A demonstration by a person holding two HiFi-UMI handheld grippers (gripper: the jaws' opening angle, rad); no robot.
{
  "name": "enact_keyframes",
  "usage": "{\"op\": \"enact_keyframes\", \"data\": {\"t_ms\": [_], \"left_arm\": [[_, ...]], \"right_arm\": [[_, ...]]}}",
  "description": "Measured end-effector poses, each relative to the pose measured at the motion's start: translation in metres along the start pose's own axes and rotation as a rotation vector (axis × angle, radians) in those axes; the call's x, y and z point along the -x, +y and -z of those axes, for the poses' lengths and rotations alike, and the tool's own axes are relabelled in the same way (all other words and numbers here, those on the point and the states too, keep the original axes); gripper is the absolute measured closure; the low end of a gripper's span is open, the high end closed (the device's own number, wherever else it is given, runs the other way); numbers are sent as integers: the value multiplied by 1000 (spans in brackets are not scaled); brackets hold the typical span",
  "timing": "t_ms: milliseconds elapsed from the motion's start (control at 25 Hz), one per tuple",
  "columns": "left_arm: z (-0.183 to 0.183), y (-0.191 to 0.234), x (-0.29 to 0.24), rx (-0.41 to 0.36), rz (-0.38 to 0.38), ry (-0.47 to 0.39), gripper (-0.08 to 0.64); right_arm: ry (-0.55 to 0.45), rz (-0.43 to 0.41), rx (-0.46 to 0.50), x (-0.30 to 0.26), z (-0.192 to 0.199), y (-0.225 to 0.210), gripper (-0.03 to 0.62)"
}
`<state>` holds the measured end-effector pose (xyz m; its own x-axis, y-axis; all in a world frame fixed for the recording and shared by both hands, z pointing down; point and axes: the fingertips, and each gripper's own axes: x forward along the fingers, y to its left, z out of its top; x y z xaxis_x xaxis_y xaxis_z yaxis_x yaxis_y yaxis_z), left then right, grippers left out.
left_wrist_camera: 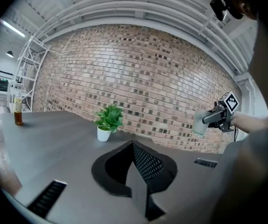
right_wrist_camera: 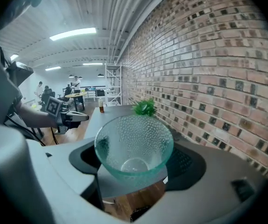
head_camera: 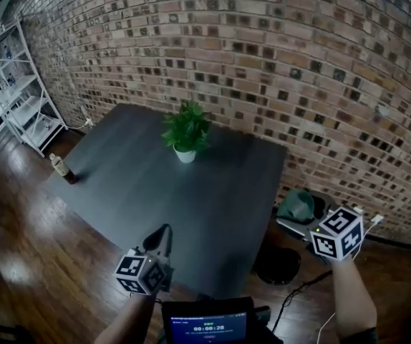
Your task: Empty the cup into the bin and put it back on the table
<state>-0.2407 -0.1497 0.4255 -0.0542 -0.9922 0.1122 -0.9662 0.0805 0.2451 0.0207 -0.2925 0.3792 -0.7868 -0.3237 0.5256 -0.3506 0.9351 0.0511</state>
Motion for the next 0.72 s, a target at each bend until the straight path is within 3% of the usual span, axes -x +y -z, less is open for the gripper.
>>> {"op": "enact_keyframes", "data": {"t_ms": [720], "left_arm": [[-20, 56, 78, -14, -165, -61, 557]], "right_arm": [[7, -332, 162, -86, -41, 127, 201]]}}
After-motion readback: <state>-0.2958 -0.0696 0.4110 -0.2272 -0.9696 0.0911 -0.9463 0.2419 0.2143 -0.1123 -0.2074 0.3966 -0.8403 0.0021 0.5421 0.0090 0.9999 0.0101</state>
